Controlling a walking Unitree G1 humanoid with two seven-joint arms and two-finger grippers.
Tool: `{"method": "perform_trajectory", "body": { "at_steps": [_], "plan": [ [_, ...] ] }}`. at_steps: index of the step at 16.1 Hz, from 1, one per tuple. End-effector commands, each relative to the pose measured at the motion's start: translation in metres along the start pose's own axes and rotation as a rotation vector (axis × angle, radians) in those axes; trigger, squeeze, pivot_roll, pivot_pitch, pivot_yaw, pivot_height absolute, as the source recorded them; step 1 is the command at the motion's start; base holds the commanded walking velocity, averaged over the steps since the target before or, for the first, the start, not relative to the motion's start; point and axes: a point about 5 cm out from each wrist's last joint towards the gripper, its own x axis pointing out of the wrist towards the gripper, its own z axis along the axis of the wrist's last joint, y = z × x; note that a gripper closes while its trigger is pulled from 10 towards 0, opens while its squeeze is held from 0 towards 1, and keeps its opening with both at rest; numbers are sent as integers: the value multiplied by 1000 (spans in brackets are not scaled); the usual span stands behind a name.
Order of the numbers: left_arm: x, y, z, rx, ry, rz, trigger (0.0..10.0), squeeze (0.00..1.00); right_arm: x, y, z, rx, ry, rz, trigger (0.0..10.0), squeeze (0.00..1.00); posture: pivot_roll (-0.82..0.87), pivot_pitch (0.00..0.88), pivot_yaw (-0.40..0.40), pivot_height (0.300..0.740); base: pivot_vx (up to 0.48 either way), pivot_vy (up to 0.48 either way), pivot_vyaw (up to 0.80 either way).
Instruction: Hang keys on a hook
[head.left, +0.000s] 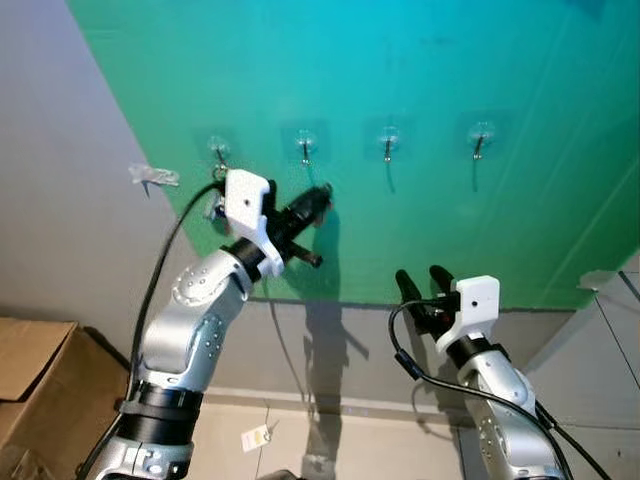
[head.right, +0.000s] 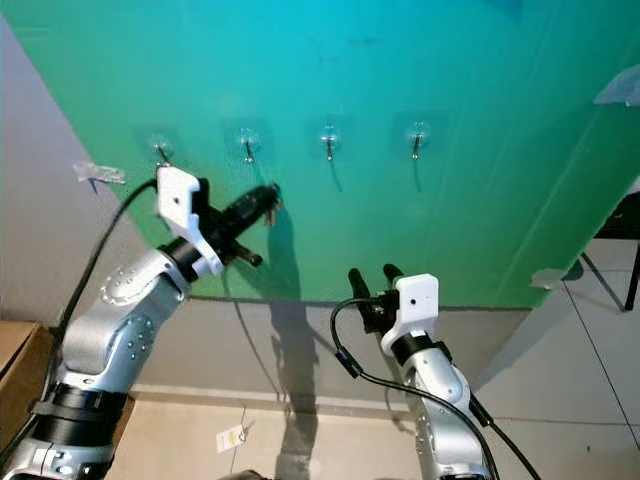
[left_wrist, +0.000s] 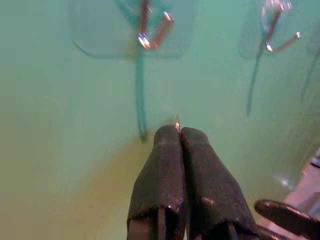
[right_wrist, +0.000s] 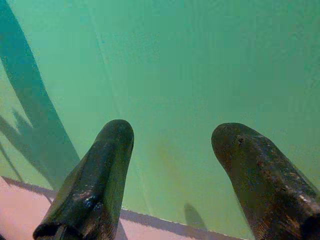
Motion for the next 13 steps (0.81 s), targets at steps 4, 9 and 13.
{"method": "perform_trajectory", "body": {
  "at_steps": [4,9,13],
  "plan": [
    [5,2,9,57,-16,-11,0,1000,-1,2,2,3,-9,-3,10000,0,-151,0,129,740,0,0,0],
    [10,-2,32,120,-108,-32,0,1000,0,3,1,4,-5,1,10000,0,-148,0,129,740,0,0,0],
    [10,1,40,94,-154,-7,0,1000,-1,3,0,5,-1,-1,10000,0,-151,0,133,740,0,0,0]
  ]
}}
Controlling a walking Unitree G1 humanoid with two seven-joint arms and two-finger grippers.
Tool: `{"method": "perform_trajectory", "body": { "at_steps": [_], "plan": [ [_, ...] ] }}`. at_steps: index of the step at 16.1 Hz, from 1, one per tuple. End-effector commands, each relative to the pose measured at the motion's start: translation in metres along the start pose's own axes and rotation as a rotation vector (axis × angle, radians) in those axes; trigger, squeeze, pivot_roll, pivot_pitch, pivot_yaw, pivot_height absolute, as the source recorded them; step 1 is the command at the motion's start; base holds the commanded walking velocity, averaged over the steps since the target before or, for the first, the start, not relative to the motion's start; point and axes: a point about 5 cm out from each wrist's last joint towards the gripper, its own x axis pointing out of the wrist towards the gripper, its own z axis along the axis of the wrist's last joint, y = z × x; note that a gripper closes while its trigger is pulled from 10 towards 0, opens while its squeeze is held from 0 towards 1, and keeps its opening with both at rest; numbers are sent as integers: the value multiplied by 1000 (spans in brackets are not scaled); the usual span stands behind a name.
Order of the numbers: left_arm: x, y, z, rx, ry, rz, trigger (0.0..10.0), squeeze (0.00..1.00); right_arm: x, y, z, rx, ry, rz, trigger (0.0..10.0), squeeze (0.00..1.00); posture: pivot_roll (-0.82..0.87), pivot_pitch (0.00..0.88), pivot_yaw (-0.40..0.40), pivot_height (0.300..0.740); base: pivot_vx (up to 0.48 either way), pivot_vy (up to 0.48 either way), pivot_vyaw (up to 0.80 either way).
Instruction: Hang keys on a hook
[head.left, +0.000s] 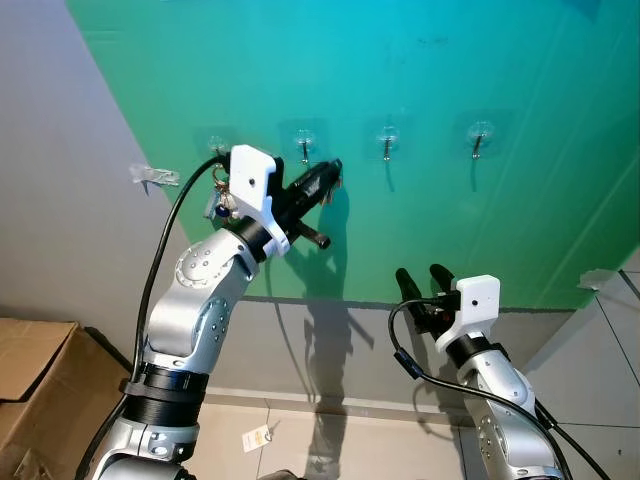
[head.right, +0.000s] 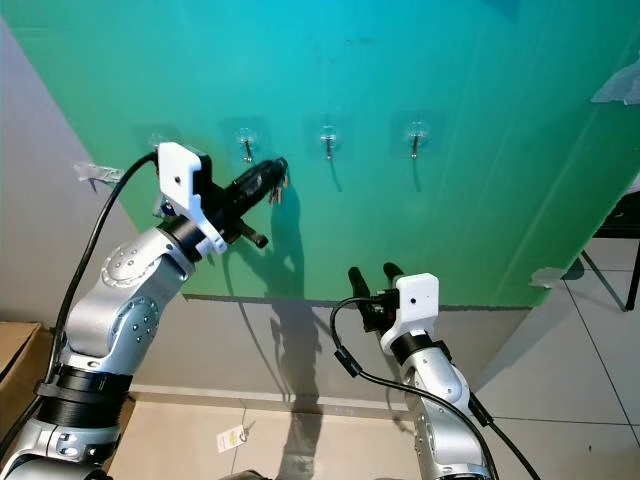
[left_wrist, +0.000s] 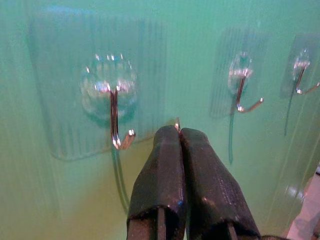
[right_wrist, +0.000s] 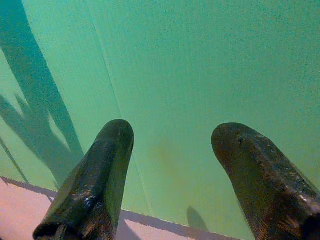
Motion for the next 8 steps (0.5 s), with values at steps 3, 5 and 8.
{"method": "perform_trajectory", "body": {
  "at_steps": [3,5,8],
  "plan": [
    [-3,12,16,-89,-84,79,0,1000,-2,2,-3,2,12,5,10000,0,-152,0,130,740,0,0,0],
    [-8,22,13,-169,-102,161,0,1000,-2,1,-3,-1,14,8,10000,0,-152,0,130,740,0,0,0],
    [-16,26,8,-252,-108,213,0,1000,-3,0,-4,-5,21,12,10000,0,-152,0,125,740,0,0,0]
  ]
}}
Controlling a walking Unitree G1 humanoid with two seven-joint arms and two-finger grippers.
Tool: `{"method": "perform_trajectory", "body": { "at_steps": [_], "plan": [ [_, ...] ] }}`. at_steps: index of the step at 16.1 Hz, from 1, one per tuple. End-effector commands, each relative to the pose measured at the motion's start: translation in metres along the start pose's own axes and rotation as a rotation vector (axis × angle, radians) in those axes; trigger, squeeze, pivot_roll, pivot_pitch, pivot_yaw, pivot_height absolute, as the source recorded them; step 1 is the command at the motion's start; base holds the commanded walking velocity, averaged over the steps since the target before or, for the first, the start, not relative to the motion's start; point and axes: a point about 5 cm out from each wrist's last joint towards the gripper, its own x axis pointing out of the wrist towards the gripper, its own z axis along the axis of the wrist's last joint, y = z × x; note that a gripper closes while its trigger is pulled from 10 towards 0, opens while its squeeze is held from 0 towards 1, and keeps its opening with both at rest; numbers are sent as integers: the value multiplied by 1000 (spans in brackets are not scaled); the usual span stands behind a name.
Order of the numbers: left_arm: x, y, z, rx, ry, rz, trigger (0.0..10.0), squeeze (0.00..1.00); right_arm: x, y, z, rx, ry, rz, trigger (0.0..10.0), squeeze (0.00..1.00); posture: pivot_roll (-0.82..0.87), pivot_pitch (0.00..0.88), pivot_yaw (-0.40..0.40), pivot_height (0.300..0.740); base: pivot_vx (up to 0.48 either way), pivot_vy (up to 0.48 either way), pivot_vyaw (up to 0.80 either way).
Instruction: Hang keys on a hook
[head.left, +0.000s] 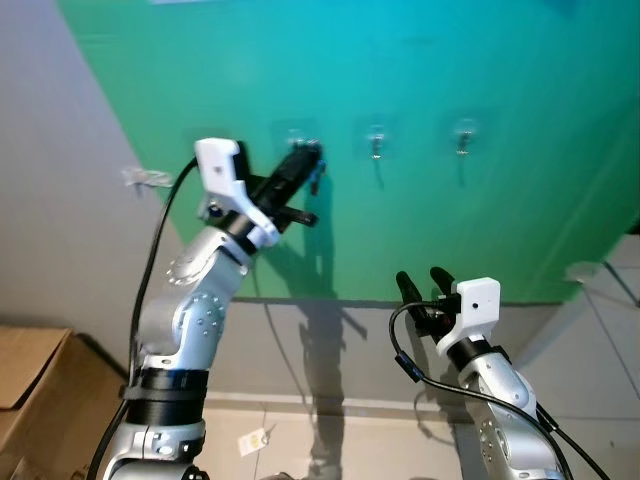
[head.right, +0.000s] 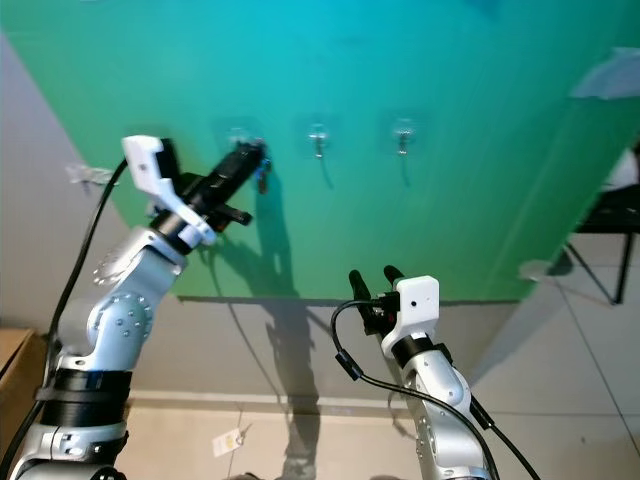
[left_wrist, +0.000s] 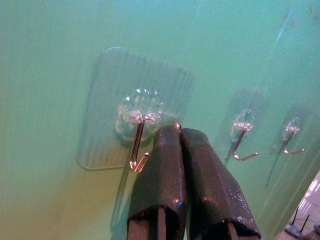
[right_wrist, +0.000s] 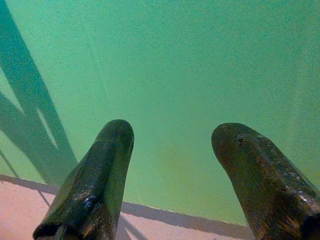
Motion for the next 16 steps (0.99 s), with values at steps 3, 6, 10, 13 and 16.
{"method": "perform_trajectory", "body": {
  "at_steps": [3,6,10,13,16],
  "plan": [
    [-10,13,2,-60,-19,120,0,1000,0,1,-3,-3,13,12,10000,0,-153,0,122,740,0,0,0],
    [-13,-4,-9,131,60,53,0,1000,-1,0,-3,-3,16,13,10000,0,-152,0,121,740,0,0,0],
    [-16,5,-7,109,45,123,0,1000,-1,1,-5,-2,22,17,10000,0,-149,0,123,740,0,0,0],
    [-15,2,-2,134,19,114,0,1000,-1,0,-5,-3,25,18,10000,0,-148,0,119,740,0,0,0],
    [-14,-1,-2,195,36,80,0,1000,0,0,-5,-2,25,19,10000,0,-147,0,118,740,0,0,0]
  ]
}}
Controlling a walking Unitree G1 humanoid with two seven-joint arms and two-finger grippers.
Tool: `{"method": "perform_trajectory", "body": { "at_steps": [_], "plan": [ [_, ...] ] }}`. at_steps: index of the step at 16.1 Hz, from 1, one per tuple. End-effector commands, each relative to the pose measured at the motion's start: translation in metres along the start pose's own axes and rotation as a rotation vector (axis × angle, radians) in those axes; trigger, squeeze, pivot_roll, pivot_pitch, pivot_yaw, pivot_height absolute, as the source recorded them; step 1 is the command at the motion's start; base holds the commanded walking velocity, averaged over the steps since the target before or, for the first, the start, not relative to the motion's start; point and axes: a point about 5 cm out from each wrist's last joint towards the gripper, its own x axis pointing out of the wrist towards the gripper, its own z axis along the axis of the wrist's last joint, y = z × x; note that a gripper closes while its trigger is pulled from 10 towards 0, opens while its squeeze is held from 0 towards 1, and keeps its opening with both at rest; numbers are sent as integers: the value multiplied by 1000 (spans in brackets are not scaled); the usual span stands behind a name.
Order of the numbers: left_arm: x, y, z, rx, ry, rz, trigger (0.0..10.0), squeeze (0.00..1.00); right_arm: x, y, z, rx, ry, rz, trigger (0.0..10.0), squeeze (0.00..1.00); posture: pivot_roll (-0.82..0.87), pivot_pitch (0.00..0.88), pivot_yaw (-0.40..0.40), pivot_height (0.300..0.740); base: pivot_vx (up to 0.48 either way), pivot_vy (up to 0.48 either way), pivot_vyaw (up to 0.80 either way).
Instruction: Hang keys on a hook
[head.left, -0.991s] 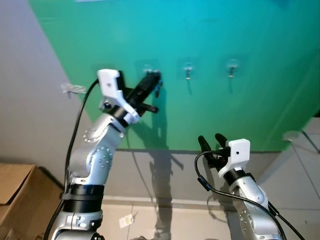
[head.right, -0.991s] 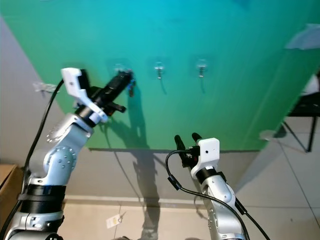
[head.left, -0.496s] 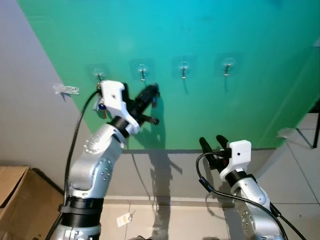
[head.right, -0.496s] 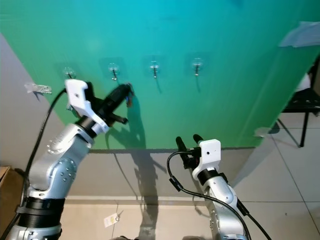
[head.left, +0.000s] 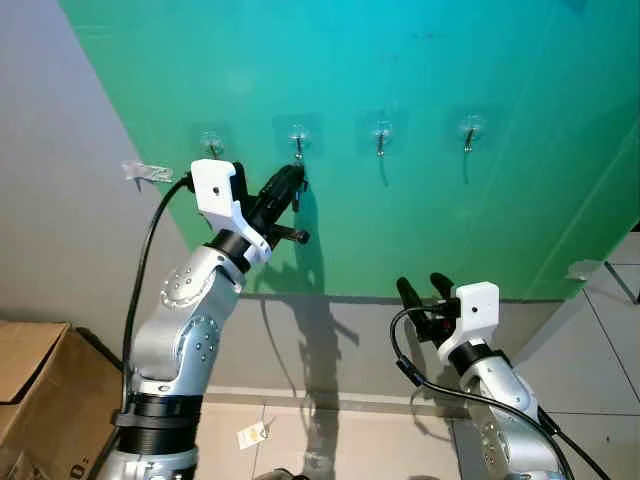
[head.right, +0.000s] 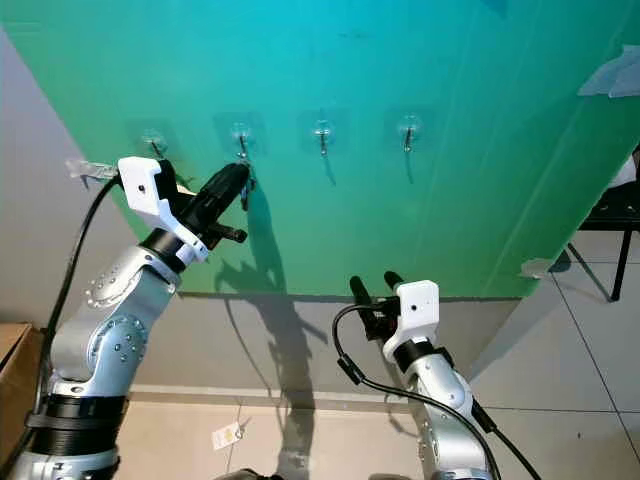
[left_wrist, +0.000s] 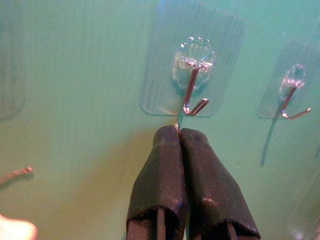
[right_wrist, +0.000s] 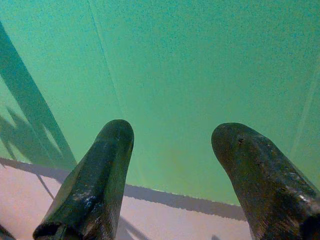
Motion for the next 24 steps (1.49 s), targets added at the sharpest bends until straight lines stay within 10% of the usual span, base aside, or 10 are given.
{"method": "perform_trajectory", "body": {
  "at_steps": [1,19,24],
  "plan": [
    [3,0,8,35,-25,-10,0,1000,2,2,2,-3,-8,15,10000,0,-148,0,119,740,0,0,0],
    [22,-26,14,-59,-32,-153,0,1000,0,8,-12,11,28,133,10000,0,-153,0,125,740,0,0,0],
    [13,-23,-4,74,59,-139,0,1000,-12,10,-4,-9,29,196,10000,0,-149,0,119,740,0,0,0]
  ]
}}
